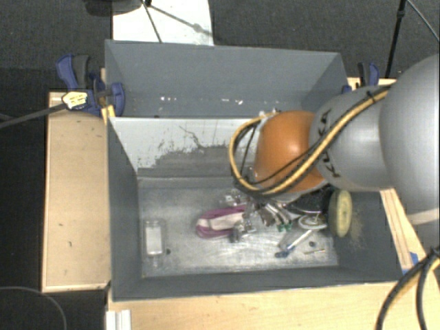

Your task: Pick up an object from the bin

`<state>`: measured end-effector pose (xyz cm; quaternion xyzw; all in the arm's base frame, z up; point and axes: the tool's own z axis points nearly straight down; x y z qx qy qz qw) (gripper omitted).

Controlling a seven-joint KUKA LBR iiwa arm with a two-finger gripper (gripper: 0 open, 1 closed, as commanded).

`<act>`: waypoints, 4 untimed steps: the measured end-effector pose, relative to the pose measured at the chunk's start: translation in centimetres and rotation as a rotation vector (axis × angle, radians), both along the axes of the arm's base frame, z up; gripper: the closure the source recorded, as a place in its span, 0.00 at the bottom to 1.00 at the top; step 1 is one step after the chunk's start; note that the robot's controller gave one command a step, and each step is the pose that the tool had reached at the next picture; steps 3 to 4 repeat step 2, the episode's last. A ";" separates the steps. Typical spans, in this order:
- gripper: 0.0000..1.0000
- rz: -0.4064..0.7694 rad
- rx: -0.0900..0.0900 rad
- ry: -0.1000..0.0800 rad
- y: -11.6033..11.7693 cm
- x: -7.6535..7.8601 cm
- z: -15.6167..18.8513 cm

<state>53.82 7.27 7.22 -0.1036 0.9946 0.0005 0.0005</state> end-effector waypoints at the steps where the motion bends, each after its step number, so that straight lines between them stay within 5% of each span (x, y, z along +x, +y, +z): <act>1: 1.00 -0.015 0.000 -0.009 -0.2 -0.6 19.5; 2: 1.00 0.150 0.000 -0.003 2.1 0.4 17.8; 4: 1.00 0.150 0.000 -0.003 2.1 0.4 17.8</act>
Offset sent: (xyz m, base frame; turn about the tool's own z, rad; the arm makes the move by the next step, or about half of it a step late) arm -0.0072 -0.0020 0.1903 0.0174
